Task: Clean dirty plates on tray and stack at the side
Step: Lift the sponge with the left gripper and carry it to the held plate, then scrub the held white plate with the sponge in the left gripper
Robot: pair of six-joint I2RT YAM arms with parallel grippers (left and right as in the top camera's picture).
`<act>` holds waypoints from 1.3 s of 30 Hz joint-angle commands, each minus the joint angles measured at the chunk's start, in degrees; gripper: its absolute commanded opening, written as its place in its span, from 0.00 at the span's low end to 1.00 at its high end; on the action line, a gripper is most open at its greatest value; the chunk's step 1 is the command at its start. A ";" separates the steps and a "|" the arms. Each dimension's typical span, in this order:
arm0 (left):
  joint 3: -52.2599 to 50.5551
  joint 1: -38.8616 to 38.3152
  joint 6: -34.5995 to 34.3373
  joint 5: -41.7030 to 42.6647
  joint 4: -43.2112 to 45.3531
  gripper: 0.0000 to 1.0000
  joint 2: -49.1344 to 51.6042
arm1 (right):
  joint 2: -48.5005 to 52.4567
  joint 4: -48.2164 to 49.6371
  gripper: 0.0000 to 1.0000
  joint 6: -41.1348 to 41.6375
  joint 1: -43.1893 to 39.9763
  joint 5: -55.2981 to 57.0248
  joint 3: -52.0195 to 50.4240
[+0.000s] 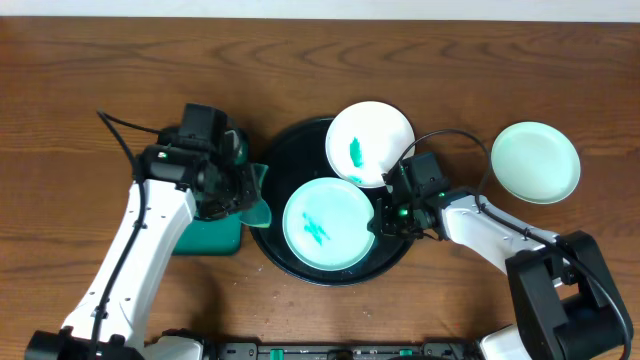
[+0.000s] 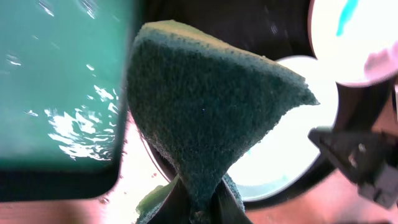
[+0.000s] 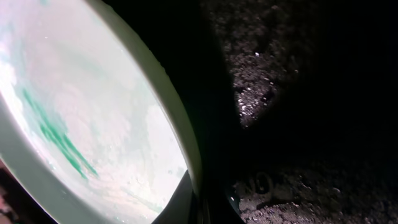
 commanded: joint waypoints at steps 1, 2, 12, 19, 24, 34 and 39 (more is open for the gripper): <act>1.62 -2.86 0.17 2.43 -0.20 0.07 -0.04 | 1.40 0.68 0.01 -3.56 2.51 7.39 -0.37; 1.62 -3.63 -0.22 2.40 0.13 0.07 -0.04 | 1.31 0.68 0.01 -3.96 2.99 7.96 -0.35; 1.57 -8.17 -4.33 0.07 2.25 0.07 1.81 | 1.09 -2.34 0.01 -1.16 4.79 16.35 0.26; 1.55 -12.04 -7.50 -1.62 3.56 0.07 7.26 | 1.07 -5.62 0.01 1.38 4.79 20.55 1.99; 1.57 -16.50 -10.93 -4.94 6.27 0.07 14.71 | 1.07 -5.84 0.01 1.36 4.79 20.09 2.25; 1.55 -18.67 -15.76 -4.70 10.97 0.07 29.24 | 1.07 -6.97 0.01 1.36 4.79 19.89 2.25; 1.57 -20.90 -12.74 6.16 13.77 0.07 32.76 | 1.07 -6.82 0.01 1.36 4.79 19.67 2.25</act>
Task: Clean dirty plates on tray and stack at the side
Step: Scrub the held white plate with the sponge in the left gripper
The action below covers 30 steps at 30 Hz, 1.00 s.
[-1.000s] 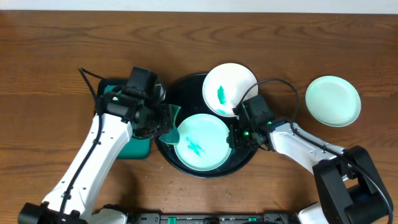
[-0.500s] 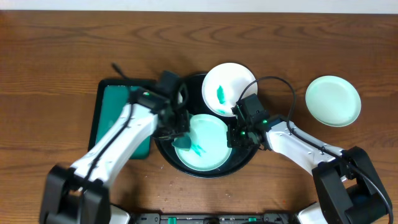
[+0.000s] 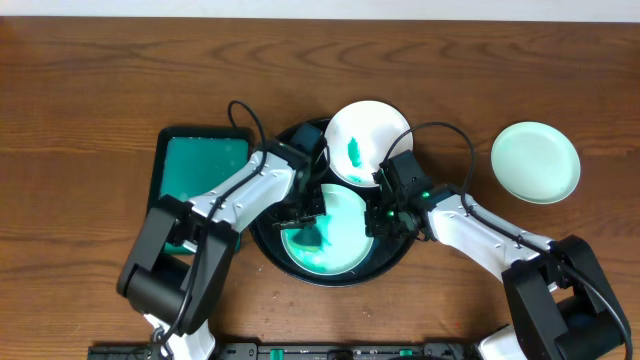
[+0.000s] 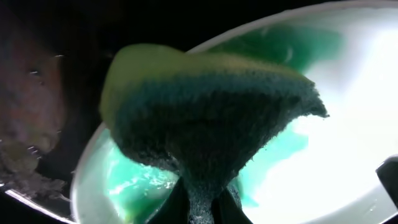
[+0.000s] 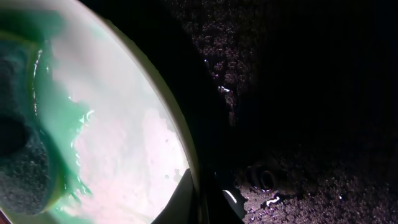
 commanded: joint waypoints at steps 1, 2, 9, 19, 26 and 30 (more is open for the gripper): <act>-1.07 -3.15 1.84 10.88 4.74 0.07 5.77 | 1.70 -1.51 0.01 0.81 -0.46 8.24 -1.22; -1.07 -3.93 1.86 13.05 5.77 0.07 5.77 | 1.70 -1.51 0.01 0.81 -0.46 8.26 -1.22; -1.07 -9.77 -1.81 20.35 13.77 0.07 5.77 | 1.70 -1.53 0.01 0.81 -0.48 6.75 -1.22; -1.07 -10.40 1.64 21.55 17.40 0.07 5.77 | 1.70 -1.53 0.01 0.85 -0.50 5.64 -1.22; -1.07 -8.55 0.92 -3.76 1.99 0.07 5.75 | 1.70 -1.55 0.01 0.85 -0.50 4.81 -1.22; -1.07 -6.69 0.90 -13.33 -5.35 0.07 5.75 | 1.70 -1.53 0.01 0.83 -0.50 4.81 -1.22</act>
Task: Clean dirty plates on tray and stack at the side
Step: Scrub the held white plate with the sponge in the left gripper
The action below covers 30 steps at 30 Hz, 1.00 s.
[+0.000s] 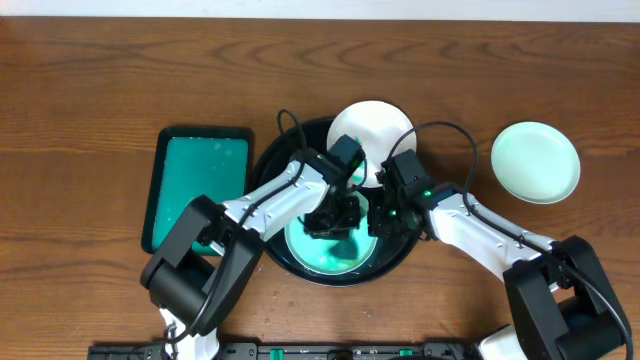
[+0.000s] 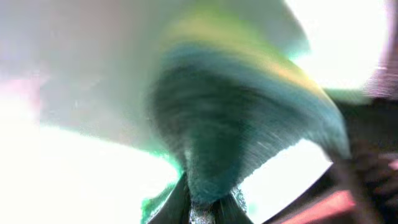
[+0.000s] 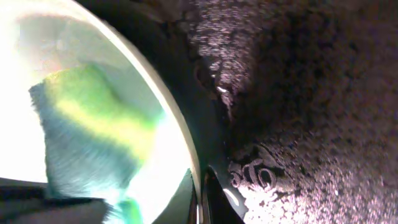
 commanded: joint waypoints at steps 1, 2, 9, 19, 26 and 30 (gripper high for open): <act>-3.98 2.29 0.70 -20.50 -7.08 0.07 3.08 | 1.79 -0.61 0.01 0.85 -0.04 4.11 -1.49; -3.98 2.64 0.68 -22.23 -7.91 0.07 3.08 | 1.79 -0.61 0.01 0.83 -0.04 4.09 -1.49; -3.98 3.39 -4.24 -36.26 -11.98 0.07 3.08 | 1.79 -0.66 0.01 0.83 -0.04 4.11 -1.49; -3.98 3.39 -7.98 -39.23 -14.49 0.07 3.08 | 1.79 -0.81 0.01 0.85 -0.15 4.11 -1.49; -3.98 3.32 10.75 -1.53 -3.30 0.07 3.08 | 1.79 -1.07 0.01 0.83 -0.15 4.11 -1.49; -3.98 3.32 11.26 11.39 3.13 0.07 3.08 | 1.79 -1.40 0.01 0.83 -0.15 4.11 -1.49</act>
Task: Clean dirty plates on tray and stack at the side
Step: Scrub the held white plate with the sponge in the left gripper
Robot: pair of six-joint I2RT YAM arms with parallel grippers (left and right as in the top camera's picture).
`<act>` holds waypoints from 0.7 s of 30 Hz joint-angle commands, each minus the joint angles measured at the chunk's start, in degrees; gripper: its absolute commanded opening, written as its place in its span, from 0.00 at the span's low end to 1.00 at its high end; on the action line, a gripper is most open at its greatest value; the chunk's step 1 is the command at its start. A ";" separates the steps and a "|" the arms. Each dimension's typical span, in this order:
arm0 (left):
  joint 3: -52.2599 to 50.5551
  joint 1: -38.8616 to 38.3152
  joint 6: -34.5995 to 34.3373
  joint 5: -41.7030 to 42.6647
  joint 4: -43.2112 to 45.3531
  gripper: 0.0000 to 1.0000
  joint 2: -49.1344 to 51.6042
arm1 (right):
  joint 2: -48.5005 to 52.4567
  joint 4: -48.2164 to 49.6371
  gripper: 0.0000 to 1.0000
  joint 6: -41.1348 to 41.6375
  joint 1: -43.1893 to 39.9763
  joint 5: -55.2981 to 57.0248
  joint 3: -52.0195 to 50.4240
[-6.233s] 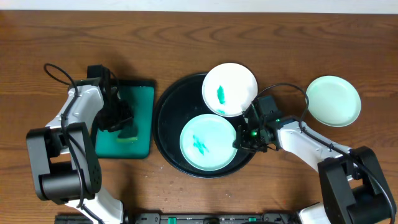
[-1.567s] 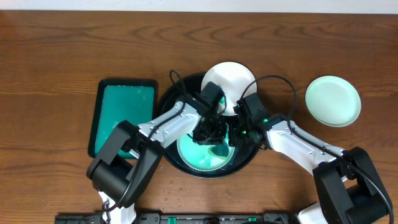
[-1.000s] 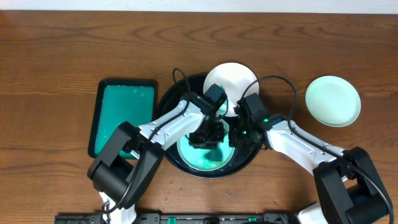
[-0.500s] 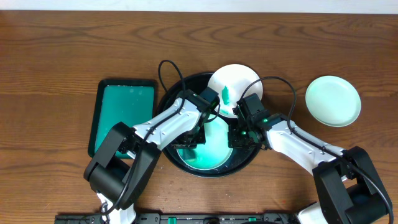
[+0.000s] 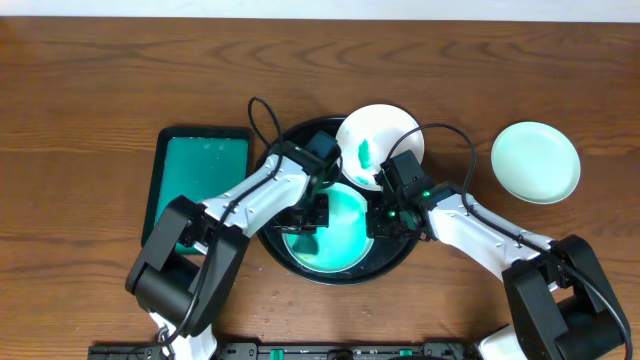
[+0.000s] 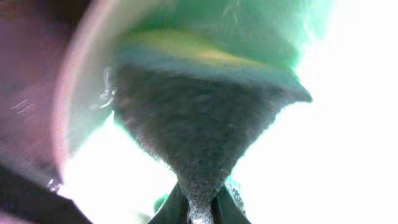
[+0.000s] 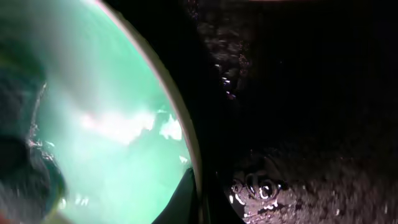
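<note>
A round black tray (image 5: 392, 258) holds two plates. The front plate (image 5: 345, 235) is smeared all over with green foam. My left gripper (image 5: 305, 220) is shut on a green and yellow sponge (image 6: 199, 124) pressed on that plate's left side. My right gripper (image 5: 378, 222) is shut on the plate's right rim (image 7: 186, 140), one finger inside and one outside. Behind it a white plate (image 5: 385, 135) with a green smear (image 5: 363, 153) leans on the tray's far edge.
A clean pale-green plate (image 5: 535, 162) lies on the wooden table to the right of the tray. A black-rimmed rectangular tray of green liquid (image 5: 195, 180) sits left of the round tray. Cables loop over the tray's back.
My left gripper and the sponge have shifted from the plate's middle to its left side. The front plate now shows an even green film. The right gripper still holds the rim.
First my left gripper held the sponge by the green liquid tray while the right gripper gripped the streaked front plate's rim. Then the sponge was on the plate's left, then at its middle, and now it is left again, with green foam spread over the plate.
</note>
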 commanded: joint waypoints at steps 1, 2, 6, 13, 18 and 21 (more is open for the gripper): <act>-2.21 -1.51 4.63 21.84 8.37 0.07 5.05 | 1.73 -1.31 0.01 0.00 -0.26 5.11 -1.40; -2.21 -1.51 4.61 22.88 9.20 0.07 5.05 | 1.73 -1.51 0.01 -0.02 -0.26 5.14 -1.40; -2.21 -1.49 3.98 23.65 10.43 0.07 5.05 | 1.73 -2.16 0.01 -0.02 -0.26 5.14 -1.40; -2.21 -1.49 4.66 32.44 15.19 0.07 5.05 | 1.73 -2.29 0.01 0.00 -0.26 5.09 -1.40; -2.21 -1.46 5.64 32.89 17.62 0.07 5.05 | 1.73 -3.13 0.01 0.00 -0.26 5.11 -1.40; -2.21 -1.44 6.69 35.15 22.05 0.07 5.05 | 1.73 -3.30 0.01 0.02 -0.26 5.11 -1.40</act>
